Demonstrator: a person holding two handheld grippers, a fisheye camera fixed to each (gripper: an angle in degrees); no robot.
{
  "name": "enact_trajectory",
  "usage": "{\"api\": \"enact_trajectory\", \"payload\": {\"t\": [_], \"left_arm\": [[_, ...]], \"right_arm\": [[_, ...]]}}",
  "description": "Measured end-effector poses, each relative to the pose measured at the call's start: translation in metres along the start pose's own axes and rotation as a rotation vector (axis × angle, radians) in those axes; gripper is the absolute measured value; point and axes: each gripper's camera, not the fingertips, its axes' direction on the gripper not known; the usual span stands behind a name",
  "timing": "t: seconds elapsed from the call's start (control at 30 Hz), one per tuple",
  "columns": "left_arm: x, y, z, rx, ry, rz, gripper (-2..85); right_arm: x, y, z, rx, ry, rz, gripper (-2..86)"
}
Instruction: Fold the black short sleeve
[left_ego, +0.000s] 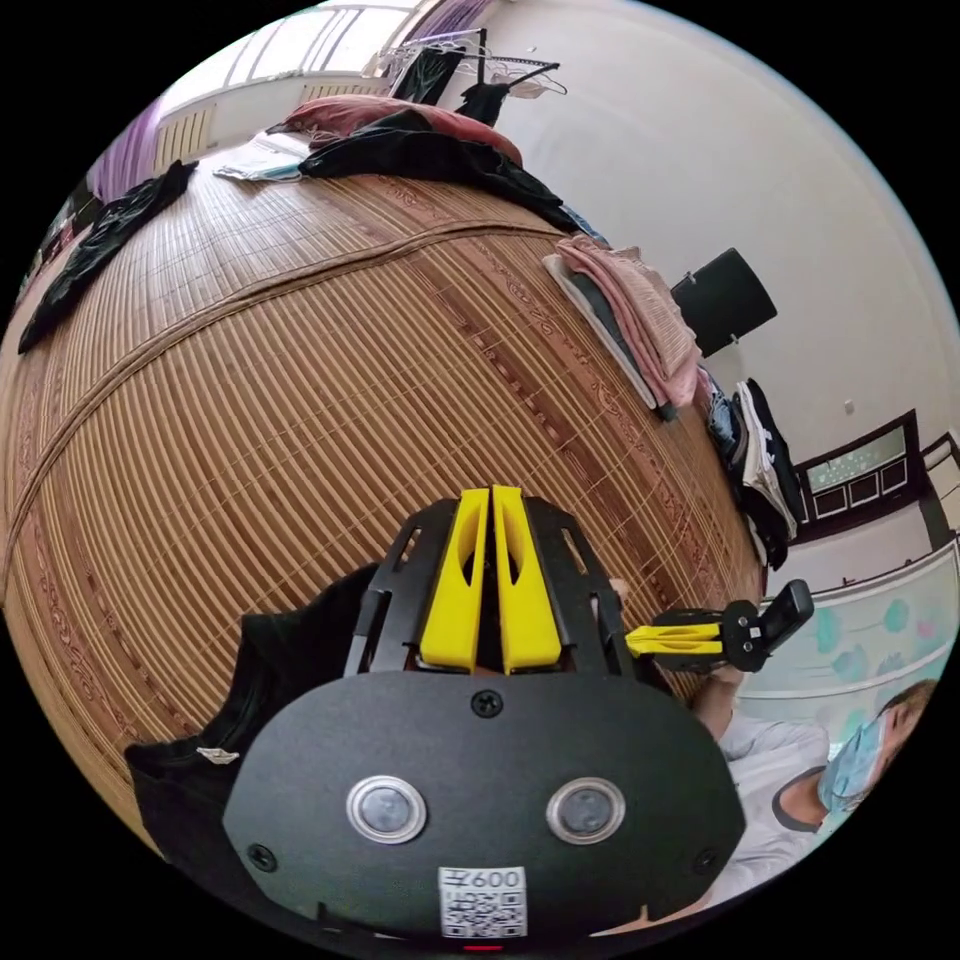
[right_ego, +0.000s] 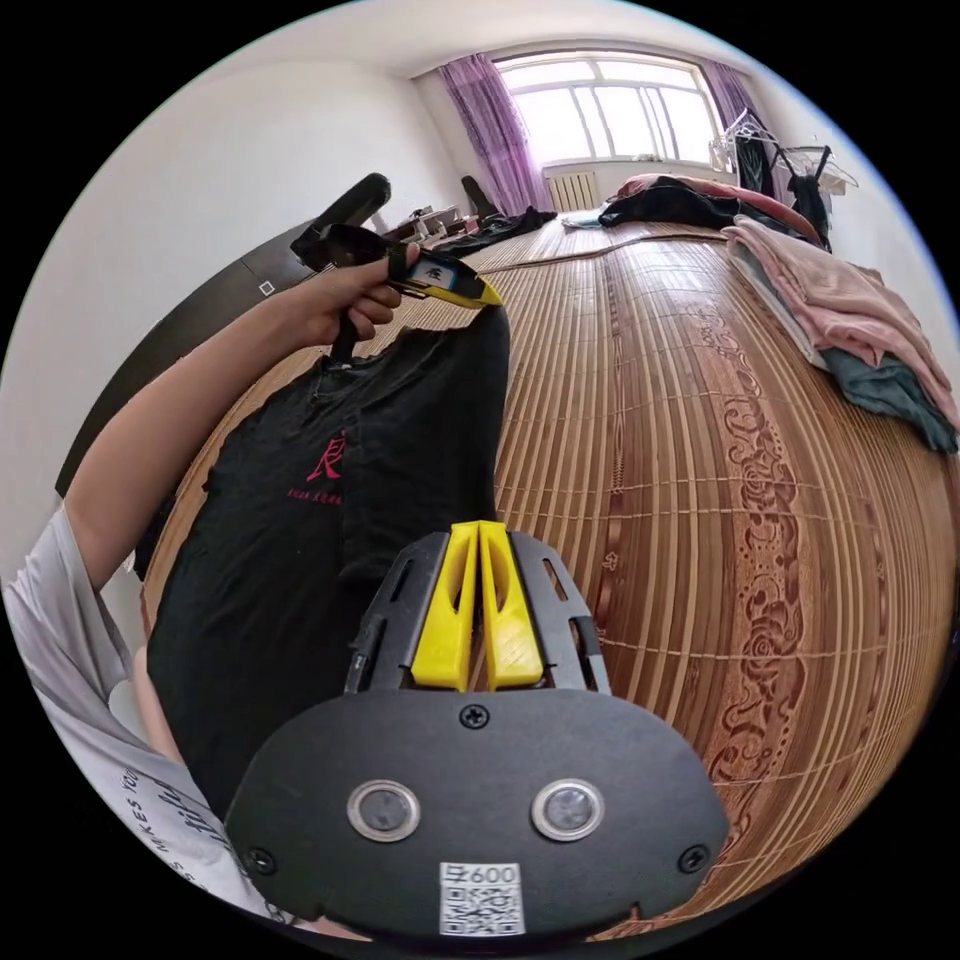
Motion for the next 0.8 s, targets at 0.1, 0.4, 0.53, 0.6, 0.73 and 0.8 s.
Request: {"api": "enact_trajectory", "payload": {"t": [0.1, 0.4, 0.53, 0.6, 0.73, 0.8], "left_arm": [[0.007, -0.015, -0.011, 0.024, 0.053, 0.009, 1.8], [0.043, -0.062, -0.017, 0.025, 0.049, 0.074, 1.6], [0.026, -0.054, -0.057, -0.03, -0.14, 0.047, 1.3], [0.008, -0.046, -0.069, -0.063, -0.207, 0.002, 1.0], [-0.039, -0.027, -0.082, -0.12, -0.159, -0.082, 0.8], [-0.045, -0.023, -0.085, -0.084, -0.149, -0.082, 0.7]], "right_arm": [[-0.004, -0.003, -0.004, 0.0, 0.006, -0.004, -0.9], [-0.005, -0.008, -0.013, 0.003, -0.021, 0.011, -0.9], [-0.011, -0.009, -0.015, 0.001, -0.008, 0.003, -0.8], [-0.014, -0.01, -0.015, 0.0, -0.001, -0.003, -0.8], [-0.019, -0.011, -0.015, -0.001, 0.008, -0.01, -0.9], [-0.021, -0.011, -0.015, -0.002, 0.01, -0.011, -0.9]]}}
